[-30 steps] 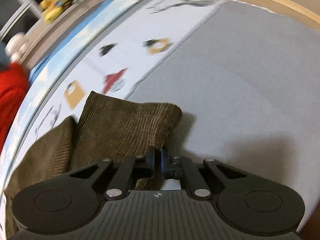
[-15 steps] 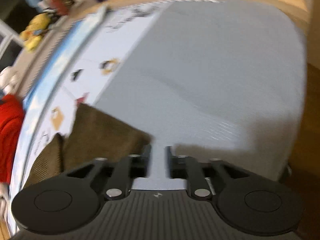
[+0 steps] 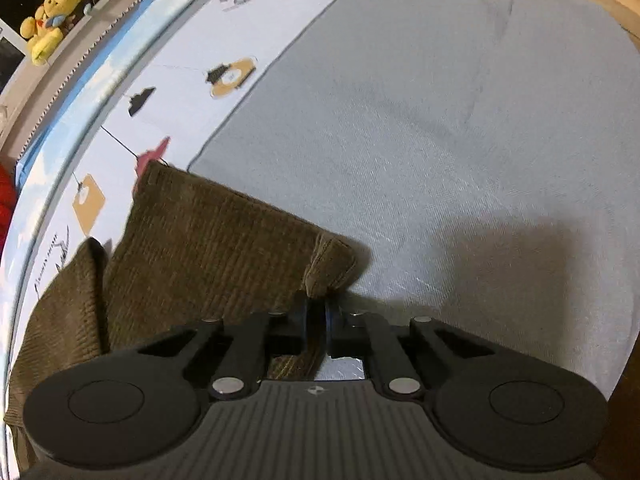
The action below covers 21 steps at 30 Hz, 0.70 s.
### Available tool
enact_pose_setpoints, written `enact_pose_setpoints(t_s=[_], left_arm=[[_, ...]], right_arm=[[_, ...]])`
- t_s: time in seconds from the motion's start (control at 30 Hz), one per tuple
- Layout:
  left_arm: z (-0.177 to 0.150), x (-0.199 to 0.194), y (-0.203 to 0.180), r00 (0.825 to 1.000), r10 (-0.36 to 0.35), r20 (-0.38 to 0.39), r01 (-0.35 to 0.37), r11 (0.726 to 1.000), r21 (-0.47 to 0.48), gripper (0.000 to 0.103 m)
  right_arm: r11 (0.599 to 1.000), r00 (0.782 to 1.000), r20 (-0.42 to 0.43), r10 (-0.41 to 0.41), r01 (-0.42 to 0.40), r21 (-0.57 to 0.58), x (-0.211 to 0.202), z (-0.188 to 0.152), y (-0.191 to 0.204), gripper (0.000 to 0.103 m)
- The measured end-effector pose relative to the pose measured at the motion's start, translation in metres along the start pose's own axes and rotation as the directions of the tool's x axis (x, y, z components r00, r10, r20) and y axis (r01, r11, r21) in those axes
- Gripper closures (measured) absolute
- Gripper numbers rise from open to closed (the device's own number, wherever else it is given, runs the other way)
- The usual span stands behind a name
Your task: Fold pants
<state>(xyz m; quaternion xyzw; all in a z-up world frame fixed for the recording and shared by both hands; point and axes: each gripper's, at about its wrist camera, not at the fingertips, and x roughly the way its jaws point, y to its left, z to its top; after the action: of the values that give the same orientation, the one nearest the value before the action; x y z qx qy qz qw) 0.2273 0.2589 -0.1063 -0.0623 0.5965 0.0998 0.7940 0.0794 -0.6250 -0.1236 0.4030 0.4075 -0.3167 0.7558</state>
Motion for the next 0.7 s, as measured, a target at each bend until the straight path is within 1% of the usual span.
enact_pose_setpoints(t_s=[0.03,0.07,0.13,0.2,0.27,0.3,0.33,0.37,0.47,0.53,0.57,0.6,0.63,0.7], left_arm=[[0.001,-0.001,-0.003,1.000,0.008,0.007,-0.008,1.000,0.012,0.058],[0.002,-0.003,-0.007,1.000,0.015,0.014,-0.015,1.000,0.024,0.061],[0.001,-0.007,-0.015,1.000,0.006,0.029,-0.007,0.999,0.039,0.068],[-0.001,-0.012,-0.023,0.998,-0.045,0.034,0.043,0.998,0.053,0.071],[-0.005,-0.019,-0.039,0.993,-0.110,0.036,0.105,0.989,0.108,0.073],[-0.007,-0.022,-0.047,0.991,-0.131,0.038,0.124,0.982,0.140,0.074],[-0.011,-0.026,-0.056,0.990,-0.134,0.043,0.125,0.975,0.182,0.074],[-0.014,-0.027,-0.061,0.991,-0.126,0.047,0.113,0.971,0.210,0.075],[-0.019,-0.030,-0.055,0.993,-0.116,0.029,0.105,0.966,0.238,0.076],[-0.020,-0.029,-0.041,0.995,-0.101,0.011,0.096,0.970,0.224,0.076],[-0.019,-0.029,-0.036,0.997,-0.072,0.010,0.068,0.972,0.224,0.076],[-0.019,-0.028,-0.030,0.999,-0.038,0.014,0.033,0.973,0.230,0.076],[-0.020,-0.027,-0.023,1.000,-0.011,0.012,0.008,0.974,0.226,0.076],[-0.018,-0.025,-0.013,1.000,-0.007,-0.007,0.008,0.982,0.190,0.076]], right_arm=[[1.000,1.000,0.017,0.003,-0.003,-0.001,-0.004,0.001,0.001,0.097],[1.000,0.999,0.037,0.001,-0.001,-0.002,-0.010,0.002,0.001,0.097],[1.000,0.997,0.071,-0.015,0.014,0.020,-0.021,0.004,-0.005,0.097],[0.996,0.992,0.105,-0.066,0.059,0.061,-0.033,0.005,-0.014,0.098],[0.985,0.982,0.139,-0.128,0.110,0.130,-0.047,0.007,-0.033,0.097],[0.977,0.974,0.153,-0.166,0.142,0.159,-0.053,0.009,-0.042,0.097],[0.968,0.967,0.157,-0.200,0.170,0.182,-0.059,0.010,-0.052,0.097],[0.965,0.965,0.148,-0.214,0.186,0.185,-0.061,0.010,-0.059,0.097],[0.953,0.959,0.113,-0.259,0.235,0.189,-0.063,0.007,-0.069,0.097],[0.956,0.959,0.091,-0.268,0.254,0.146,-0.059,0.003,-0.064,0.097],[0.965,0.965,0.069,-0.254,0.248,0.090,-0.053,0.001,-0.056,0.097],[0.974,0.974,0.028,-0.226,0.226,0.006,-0.045,-0.003,-0.046,0.096],[0.974,0.977,-0.010,-0.213,0.212,-0.075,-0.039,-0.009,-0.035,0.097],[0.965,0.972,-0.039,-0.232,0.224,-0.135,-0.035,-0.015,-0.028,0.097]])
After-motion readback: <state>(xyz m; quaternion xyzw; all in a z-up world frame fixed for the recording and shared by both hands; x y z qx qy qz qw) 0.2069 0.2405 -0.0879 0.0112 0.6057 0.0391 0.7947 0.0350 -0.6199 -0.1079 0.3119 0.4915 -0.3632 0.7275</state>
